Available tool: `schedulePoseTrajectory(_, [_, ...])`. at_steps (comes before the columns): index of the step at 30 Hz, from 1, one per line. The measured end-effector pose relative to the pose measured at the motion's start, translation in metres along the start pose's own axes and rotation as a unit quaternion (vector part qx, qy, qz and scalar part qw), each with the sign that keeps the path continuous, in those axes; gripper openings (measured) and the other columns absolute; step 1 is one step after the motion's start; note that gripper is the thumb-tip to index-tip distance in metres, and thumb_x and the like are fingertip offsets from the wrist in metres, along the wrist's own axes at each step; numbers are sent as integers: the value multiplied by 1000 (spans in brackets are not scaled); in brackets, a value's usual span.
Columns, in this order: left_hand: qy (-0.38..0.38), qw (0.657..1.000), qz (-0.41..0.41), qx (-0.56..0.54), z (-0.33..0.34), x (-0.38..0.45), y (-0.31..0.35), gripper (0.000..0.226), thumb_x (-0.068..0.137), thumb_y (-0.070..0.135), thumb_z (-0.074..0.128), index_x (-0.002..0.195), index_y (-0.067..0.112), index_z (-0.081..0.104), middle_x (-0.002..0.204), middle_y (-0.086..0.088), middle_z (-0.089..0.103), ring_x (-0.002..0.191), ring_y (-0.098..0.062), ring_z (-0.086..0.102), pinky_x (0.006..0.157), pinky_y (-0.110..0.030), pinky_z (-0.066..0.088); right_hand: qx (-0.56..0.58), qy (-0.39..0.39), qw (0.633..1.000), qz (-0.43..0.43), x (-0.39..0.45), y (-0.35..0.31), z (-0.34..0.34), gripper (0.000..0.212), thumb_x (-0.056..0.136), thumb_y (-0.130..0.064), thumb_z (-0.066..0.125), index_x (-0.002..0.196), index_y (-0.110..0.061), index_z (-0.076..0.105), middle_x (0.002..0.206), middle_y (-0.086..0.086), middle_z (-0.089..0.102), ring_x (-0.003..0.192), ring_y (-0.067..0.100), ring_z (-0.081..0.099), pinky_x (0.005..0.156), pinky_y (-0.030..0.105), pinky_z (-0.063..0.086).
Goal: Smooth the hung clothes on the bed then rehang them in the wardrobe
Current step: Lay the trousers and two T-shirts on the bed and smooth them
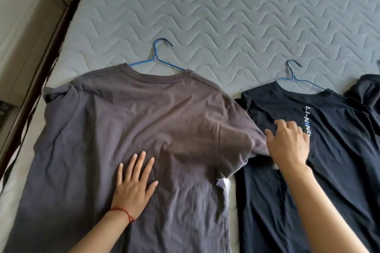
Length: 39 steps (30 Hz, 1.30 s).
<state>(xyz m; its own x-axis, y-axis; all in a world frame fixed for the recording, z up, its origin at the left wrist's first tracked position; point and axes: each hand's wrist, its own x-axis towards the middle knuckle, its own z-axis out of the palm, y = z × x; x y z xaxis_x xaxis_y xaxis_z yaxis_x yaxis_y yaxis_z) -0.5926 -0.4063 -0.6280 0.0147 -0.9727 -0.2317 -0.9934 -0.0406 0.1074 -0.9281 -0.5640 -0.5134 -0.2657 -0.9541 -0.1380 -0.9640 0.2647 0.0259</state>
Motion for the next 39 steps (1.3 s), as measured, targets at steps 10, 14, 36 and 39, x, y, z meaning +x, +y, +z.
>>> schedulePoseTrajectory(10, [-28,1000,-8,2,-2,2,-1,63,91,58,2,146,29,2,153,-3,25,140,-22,17,112,-42,0,401,-54,835,373,-36,22,34,38,88,-28,45,103,2,62,108,21,64,104,36,55,91,39,40])
schedulePoseTrajectory(14, [-55,998,-20,-9,-7,2,0,66,91,57,2,142,22,24,145,-6,39,134,-23,27,106,-47,16,502,-116,734,441,-41,26,36,54,80,-51,59,92,2,57,72,11,57,67,25,54,64,34,44])
schedulePoseTrajectory(36, [-39,999,-6,29,-5,2,2,66,92,56,2,141,20,27,146,-6,34,134,-23,26,106,-47,15,580,-97,797,134,-42,14,35,24,74,4,70,93,-8,64,82,-2,68,65,0,64,59,7,50])
schedulePoseTrajectory(39, [-36,999,-8,32,-5,2,2,66,92,56,2,141,20,27,146,-6,36,134,-23,26,106,-48,16,541,-134,822,115,-48,15,39,21,75,9,66,78,-12,64,77,-1,66,58,-5,61,59,10,50])
